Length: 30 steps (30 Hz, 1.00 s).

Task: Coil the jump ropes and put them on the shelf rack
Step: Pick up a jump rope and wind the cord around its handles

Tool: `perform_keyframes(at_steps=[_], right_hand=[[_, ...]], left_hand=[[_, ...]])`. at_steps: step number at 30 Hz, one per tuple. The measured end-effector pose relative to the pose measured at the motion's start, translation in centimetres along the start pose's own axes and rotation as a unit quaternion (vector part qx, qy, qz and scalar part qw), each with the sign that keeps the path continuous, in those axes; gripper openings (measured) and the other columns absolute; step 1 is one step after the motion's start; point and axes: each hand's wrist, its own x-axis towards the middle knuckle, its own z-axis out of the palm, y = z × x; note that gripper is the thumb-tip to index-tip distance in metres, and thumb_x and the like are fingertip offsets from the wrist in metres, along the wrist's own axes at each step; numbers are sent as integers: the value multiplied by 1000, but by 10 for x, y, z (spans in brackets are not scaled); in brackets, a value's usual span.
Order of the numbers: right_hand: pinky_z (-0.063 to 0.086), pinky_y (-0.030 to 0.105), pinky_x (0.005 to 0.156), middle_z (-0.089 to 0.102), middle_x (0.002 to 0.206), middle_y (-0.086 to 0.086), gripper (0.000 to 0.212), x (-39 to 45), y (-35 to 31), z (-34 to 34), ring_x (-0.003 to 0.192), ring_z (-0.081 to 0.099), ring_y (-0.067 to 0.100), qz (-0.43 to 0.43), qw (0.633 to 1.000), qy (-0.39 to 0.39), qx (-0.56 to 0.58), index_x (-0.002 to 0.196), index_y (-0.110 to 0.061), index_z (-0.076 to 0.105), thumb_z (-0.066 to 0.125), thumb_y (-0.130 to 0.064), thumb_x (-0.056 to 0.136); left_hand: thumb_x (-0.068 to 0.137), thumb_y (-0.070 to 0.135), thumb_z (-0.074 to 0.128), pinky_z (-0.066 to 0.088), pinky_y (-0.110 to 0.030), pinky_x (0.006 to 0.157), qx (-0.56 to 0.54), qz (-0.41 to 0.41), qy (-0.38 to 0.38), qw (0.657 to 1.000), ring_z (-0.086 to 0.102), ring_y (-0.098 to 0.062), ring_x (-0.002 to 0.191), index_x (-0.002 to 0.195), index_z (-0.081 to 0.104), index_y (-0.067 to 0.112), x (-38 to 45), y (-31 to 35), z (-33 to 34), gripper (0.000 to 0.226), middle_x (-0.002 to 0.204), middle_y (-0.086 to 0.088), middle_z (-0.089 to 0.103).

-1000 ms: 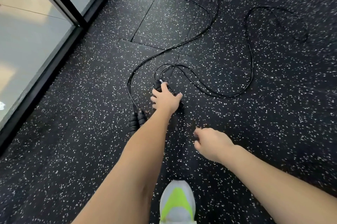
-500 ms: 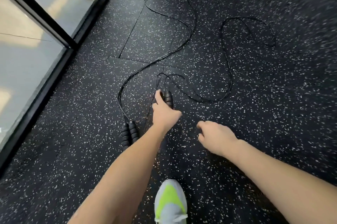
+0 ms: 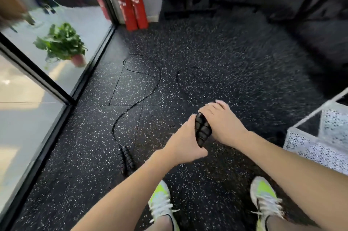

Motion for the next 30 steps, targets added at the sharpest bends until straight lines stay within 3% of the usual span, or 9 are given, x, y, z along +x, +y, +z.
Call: perform_keyframes(at_steps=[3, 8, 12, 16, 22, 26, 30], right_hand=[[22, 39, 116, 66, 118, -5, 62, -39, 9, -25, 116, 60, 18, 15, 999, 28, 31, 128, -18, 59, 79, -28, 70], [30, 43, 115, 63, 119, -7, 59, -80, 20, -47, 115, 58, 19, 65, 986, 95, 119, 128, -22, 57, 76, -25, 72], [37, 46, 109, 61, 110, -13, 50, -93, 37, -58, 107, 57, 18, 95, 970, 127, 185, 120, -29, 57, 70, -20, 72], [48, 45, 95, 68, 107, -4, 47, -95, 49, -79, 101, 61, 23, 69, 959, 139, 236, 120, -22, 64, 70, -19, 74], [43, 35, 98, 63, 122, -7, 62, -102, 54, -75, 111, 55, 18, 95, 945, 138, 280, 132, -23, 60, 70, -4, 75], [40, 26, 101, 53, 125, -22, 70, -102, 57, -71, 118, 48, 4, 134, 921, 101, 351, 141, -39, 48, 69, -10, 80], [45, 15, 92, 61, 116, -27, 49, -104, 64, -76, 108, 58, -5, 145, 882, 144, 424, 128, -39, 57, 66, -9, 90]], left_hand=[[72, 35, 71, 52, -42, 85, 101, -25, 27, 994, 60, -24, 104, 145, 25, 34, -25, 43, 12, 87, 122, 6, 50], [77, 44, 64, 47, -47, 96, 204, -23, 114, 972, 58, -29, 111, 152, 18, 40, -35, 78, 34, 88, 119, 0, 59], [79, 49, 61, 49, -39, 79, 176, -28, 156, 972, 61, -24, 99, 139, 31, 42, -33, 99, 44, 68, 107, 9, 56], [77, 63, 61, 47, -37, 74, 174, -33, 171, 969, 59, -19, 94, 132, 36, 43, -32, 111, 44, 63, 105, 14, 54], [80, 46, 64, 40, -34, 74, 109, -64, 185, 975, 56, -15, 94, 127, 40, 44, -29, 122, 54, 53, 106, 17, 52], [81, 38, 64, 41, -34, 72, 128, -58, 166, 976, 55, -17, 86, 118, 43, 38, -23, 122, 53, 43, 102, 14, 55], [79, 30, 66, 50, -34, 67, 51, -51, 154, 985, 62, -14, 75, 102, 47, 37, -21, 123, 40, 31, 84, 12, 64]])
